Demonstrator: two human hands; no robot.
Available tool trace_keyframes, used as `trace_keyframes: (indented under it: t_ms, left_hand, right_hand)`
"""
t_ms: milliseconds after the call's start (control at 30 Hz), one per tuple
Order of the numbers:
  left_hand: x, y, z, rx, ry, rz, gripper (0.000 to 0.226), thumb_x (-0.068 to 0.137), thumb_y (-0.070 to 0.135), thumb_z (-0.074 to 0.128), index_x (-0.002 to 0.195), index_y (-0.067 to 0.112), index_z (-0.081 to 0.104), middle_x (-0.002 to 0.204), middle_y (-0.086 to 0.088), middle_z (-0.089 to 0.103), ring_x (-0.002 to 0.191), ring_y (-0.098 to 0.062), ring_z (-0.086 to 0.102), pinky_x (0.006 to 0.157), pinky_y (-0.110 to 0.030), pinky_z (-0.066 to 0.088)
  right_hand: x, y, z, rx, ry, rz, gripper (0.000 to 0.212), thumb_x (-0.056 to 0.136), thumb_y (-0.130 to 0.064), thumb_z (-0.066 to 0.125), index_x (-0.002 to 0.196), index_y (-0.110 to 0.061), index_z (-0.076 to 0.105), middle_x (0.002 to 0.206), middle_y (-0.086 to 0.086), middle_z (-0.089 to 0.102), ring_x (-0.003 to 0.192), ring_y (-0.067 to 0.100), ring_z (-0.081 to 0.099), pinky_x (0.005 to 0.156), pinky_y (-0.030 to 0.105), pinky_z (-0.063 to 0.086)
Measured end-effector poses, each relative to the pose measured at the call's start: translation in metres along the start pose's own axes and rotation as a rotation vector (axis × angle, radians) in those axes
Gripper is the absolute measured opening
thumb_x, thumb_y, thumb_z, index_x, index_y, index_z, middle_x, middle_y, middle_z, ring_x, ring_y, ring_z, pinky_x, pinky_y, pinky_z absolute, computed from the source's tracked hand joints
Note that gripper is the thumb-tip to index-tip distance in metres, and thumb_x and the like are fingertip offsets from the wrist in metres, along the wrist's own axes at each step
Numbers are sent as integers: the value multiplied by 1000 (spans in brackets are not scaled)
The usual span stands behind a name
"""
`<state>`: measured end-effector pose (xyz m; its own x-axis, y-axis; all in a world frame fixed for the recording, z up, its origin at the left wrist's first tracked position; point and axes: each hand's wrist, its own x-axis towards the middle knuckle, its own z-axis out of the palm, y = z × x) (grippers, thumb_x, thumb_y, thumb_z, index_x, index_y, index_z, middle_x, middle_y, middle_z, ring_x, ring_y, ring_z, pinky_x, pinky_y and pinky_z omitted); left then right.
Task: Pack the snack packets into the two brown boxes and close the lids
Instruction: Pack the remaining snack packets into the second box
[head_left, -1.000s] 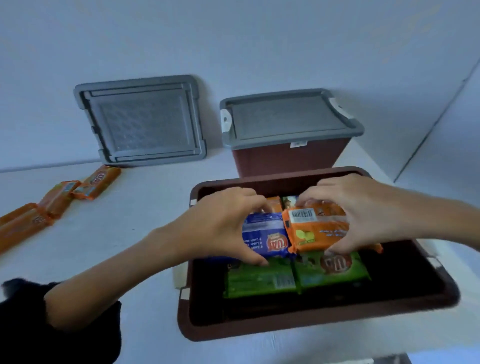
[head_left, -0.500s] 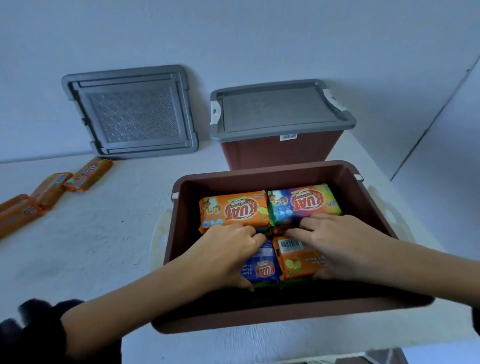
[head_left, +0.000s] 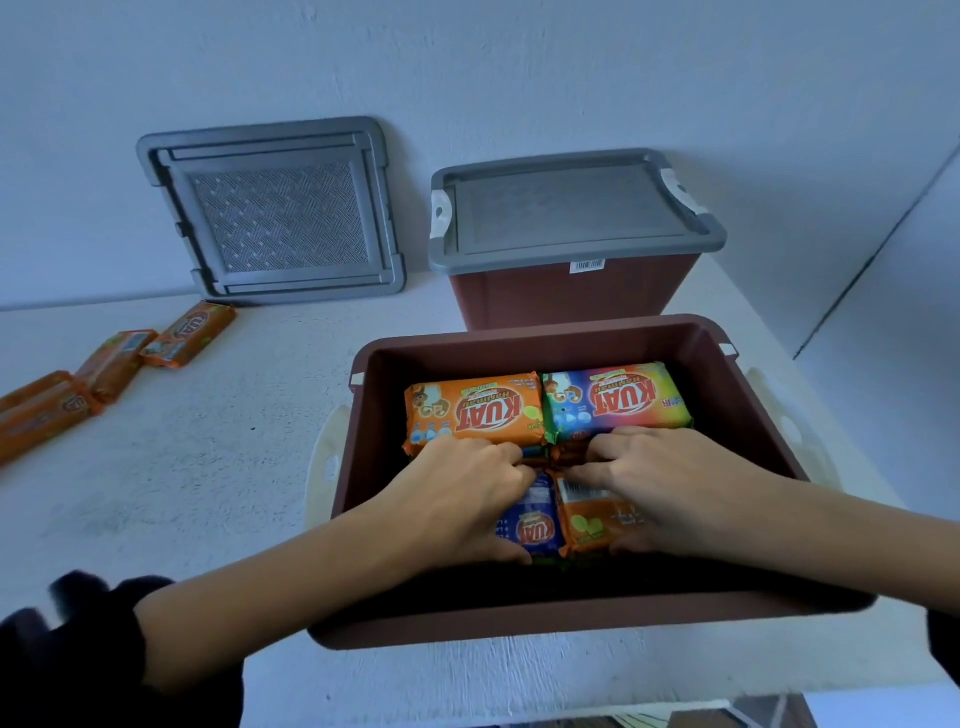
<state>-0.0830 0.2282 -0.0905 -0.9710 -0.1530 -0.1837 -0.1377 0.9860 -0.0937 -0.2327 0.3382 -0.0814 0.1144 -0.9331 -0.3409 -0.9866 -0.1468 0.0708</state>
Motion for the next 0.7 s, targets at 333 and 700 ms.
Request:
trace_keyframes:
  t_ms: [333,700]
  left_hand:
    - [-24,-27,-35,-412,170,-67,39,84,46,60,118,26,62,113,8,66,98,-6,61,82,-29,51]
    - [-122,-149,-46,-542,581,-547,24,84,31,64,105,20,69,94,7,69,89,-3,64,80,-24,56]
  right_hand:
    - [5,6,-50,167,230,12,59,80,-52,60,134,-35,44,126,-15,52,114,2,47,96,22,41]
    - [140,-50,-131,340,521,-204,61,74,-43,72,129,-25,54,118,-4,62,88,-4,48,78,13,37]
